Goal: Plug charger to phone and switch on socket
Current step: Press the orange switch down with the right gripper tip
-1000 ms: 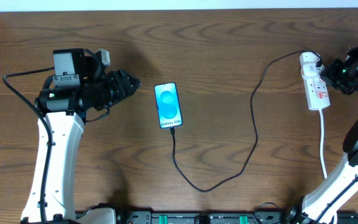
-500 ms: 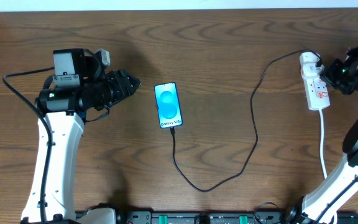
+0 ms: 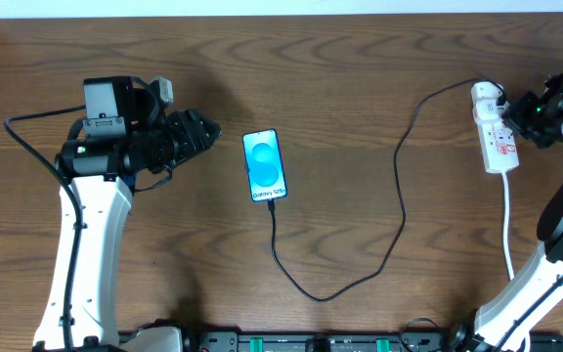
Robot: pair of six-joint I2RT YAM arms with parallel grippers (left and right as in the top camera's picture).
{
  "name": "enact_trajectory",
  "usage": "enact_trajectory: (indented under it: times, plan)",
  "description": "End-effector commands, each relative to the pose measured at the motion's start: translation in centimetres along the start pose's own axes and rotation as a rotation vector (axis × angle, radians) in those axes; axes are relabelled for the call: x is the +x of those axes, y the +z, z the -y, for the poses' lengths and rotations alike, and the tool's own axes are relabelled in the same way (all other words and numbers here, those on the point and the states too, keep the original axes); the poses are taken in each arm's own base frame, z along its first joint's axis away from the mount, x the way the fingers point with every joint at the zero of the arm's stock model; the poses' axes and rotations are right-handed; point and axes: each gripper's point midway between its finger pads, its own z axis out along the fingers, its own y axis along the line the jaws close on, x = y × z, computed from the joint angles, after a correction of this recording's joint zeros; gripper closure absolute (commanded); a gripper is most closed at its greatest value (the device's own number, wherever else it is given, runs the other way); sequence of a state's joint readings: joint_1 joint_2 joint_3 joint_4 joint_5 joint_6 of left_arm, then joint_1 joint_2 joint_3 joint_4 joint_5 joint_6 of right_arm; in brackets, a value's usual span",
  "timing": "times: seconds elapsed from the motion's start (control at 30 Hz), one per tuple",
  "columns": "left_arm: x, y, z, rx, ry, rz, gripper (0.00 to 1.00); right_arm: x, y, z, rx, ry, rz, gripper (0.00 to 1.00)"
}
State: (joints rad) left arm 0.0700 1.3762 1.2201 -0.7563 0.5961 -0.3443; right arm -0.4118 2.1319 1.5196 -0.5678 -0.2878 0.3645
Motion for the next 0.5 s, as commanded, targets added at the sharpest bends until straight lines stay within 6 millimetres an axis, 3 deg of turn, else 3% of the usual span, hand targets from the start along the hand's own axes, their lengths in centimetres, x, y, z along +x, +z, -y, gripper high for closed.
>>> enact_trajectory:
  times: [0.0, 0.47]
  plan:
    - [0.30, -0.03, -0.02, -0.005, -0.008, -0.004, 0.41, 10.11, 2.76, -7.87, -0.246, -0.029, -0.329, 0.99]
    - [0.31, -0.04, -0.02, -0.005, -0.009, -0.004, 0.41, 10.50, 2.82, -8.24, -0.240, 0.001, -0.342, 0.99]
